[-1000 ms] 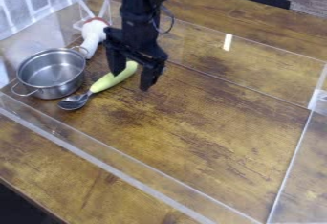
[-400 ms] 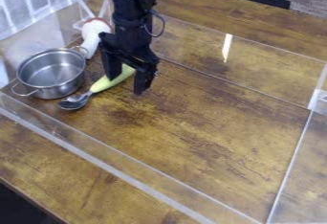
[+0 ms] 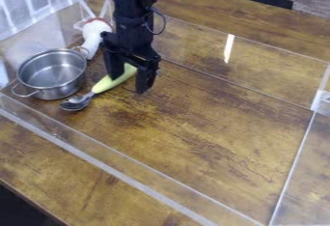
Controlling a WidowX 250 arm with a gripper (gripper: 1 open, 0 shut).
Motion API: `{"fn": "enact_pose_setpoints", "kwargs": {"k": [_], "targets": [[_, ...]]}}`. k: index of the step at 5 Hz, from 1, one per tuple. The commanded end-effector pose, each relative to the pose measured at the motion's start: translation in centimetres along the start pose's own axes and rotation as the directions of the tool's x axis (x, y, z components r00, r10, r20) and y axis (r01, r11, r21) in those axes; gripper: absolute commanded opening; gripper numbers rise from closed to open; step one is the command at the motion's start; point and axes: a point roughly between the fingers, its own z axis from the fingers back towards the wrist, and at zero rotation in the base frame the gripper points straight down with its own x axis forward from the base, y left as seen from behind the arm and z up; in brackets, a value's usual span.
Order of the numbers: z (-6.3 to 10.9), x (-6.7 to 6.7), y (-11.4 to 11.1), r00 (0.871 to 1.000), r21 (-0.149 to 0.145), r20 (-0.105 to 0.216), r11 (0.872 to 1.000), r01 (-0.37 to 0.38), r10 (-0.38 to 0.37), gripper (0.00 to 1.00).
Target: Move the green spoon to the left
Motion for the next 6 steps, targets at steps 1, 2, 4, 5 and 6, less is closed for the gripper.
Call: {"fn": "enact_pose_setpoints", "kwargs": {"k": [1,2,4,5,6], "targets": [[-0.9,0.3,2.4,1.0,0.005,0.029,1.0,-0.005,0.004,1.0],[-1.5,0.3,2.9,1.0,-0.002,0.026,1.0,-0.004,0.004,1.0],[-2.6,0.0,3.8,1.0,-0.013,0.007,1.0,0.002,-0.002,1.0],[-2.9,-0.3,4.3,1.0,-0.02,-0.004,1.0,0.003,-0.003,1.0],[-3.2,-0.6,4.8,1.0,-0.026,-0.017,1.0,0.001,-0.001,1.0]]}}
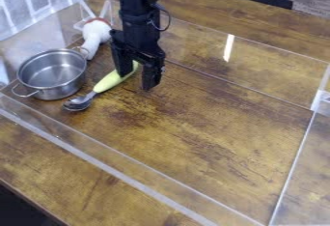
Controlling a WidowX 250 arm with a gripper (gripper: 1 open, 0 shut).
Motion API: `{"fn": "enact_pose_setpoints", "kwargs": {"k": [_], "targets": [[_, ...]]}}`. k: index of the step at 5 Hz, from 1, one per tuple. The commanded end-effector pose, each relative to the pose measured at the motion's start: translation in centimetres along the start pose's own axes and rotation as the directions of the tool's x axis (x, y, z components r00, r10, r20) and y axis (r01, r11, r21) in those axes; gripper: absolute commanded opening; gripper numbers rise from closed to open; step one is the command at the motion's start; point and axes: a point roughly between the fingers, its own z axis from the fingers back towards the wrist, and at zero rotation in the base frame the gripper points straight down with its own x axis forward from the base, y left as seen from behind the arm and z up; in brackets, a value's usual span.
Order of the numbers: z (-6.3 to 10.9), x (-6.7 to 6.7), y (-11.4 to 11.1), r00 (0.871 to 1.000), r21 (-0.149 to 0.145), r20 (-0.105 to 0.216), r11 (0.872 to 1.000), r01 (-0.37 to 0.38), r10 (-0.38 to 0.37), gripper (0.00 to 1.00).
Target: Move the green spoon to the left
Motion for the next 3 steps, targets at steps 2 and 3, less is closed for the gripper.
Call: {"fn": "enact_pose_setpoints", "kwargs": {"k": [2,3], "targets": [[-2.3,-2.3,4.1,0.998,-0.01,-0.053,0.999,-0.042,0.042,1.0],[-1.3,-2.3,3.9,0.997,-0.015,-0.069,0.999,-0.046,0.045,0.0]]}}
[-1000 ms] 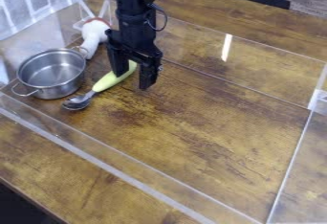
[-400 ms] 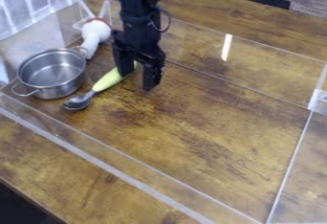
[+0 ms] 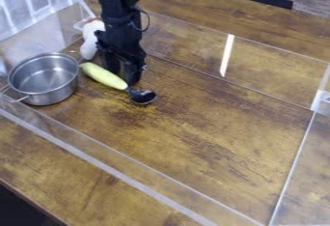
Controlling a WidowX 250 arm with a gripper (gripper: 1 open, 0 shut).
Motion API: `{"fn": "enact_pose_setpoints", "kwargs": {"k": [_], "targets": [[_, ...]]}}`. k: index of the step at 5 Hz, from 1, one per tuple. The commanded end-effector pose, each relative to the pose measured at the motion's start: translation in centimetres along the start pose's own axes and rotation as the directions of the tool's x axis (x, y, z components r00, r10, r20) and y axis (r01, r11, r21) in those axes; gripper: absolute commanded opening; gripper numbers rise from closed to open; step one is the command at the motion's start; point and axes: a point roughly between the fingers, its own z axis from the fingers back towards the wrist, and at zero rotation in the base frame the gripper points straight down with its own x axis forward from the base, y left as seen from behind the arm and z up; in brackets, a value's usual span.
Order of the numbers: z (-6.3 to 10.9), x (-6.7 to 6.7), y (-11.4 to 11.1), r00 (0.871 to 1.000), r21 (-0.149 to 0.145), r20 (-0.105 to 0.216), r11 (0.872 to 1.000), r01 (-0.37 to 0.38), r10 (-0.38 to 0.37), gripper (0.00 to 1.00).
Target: Move the green spoon to the left
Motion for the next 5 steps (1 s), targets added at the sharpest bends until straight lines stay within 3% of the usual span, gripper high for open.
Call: {"fn": "enact_pose_setpoints", "kwargs": {"k": [1,2,3,4,5], "targets": [[0.6,-0.8,0.8,0.999,-0.005,-0.032,0.999,-0.033,0.033,0.0],[1.4,-1.2,0.0,0.998,-0.022,-0.057,0.999,-0.029,0.028,0.0],[1.8,-1.3,-0.6,0.997,-0.034,-0.081,0.999,-0.022,0.02,1.0],[2.2,-1.1,-1.0,0.996,-0.046,-0.092,0.999,-0.019,0.015,1.0],[2.4,-1.1,-1.2,0.995,-0.05,-0.095,0.999,-0.022,0.017,0.0]]}}
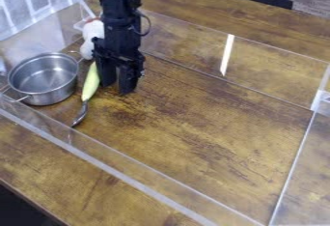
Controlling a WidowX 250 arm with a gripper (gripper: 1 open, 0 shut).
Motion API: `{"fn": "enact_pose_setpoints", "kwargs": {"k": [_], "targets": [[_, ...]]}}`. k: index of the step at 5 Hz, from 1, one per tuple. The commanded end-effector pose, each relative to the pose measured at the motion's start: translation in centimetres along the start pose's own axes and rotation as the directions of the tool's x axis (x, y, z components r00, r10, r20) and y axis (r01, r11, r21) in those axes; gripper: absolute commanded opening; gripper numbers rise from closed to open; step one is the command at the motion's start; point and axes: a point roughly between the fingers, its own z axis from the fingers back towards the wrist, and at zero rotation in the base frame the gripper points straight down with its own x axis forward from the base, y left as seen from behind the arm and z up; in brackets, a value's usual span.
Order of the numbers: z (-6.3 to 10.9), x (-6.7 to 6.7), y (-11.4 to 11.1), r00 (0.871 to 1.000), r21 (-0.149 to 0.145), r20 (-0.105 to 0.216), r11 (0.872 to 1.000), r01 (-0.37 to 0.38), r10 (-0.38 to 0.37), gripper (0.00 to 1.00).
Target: Move the green spoon to the left
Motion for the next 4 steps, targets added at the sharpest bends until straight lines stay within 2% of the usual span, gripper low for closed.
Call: {"fn": "enact_pose_setpoints", "kwargs": {"k": [1,2,3,4], "targets": [[1.64,0.24,0.1,0.999,0.007,0.039,1.0,-0.006,0.006,0.0],[1.82,0.28,-0.3,0.999,-0.019,0.037,1.0,-0.01,0.01,1.0],[2.07,0.35,-0.67,0.999,-0.048,0.037,0.999,-0.014,0.016,1.0],[2.01,0.39,-0.66,0.999,-0.05,0.036,0.999,-0.016,0.018,0.0]]}}
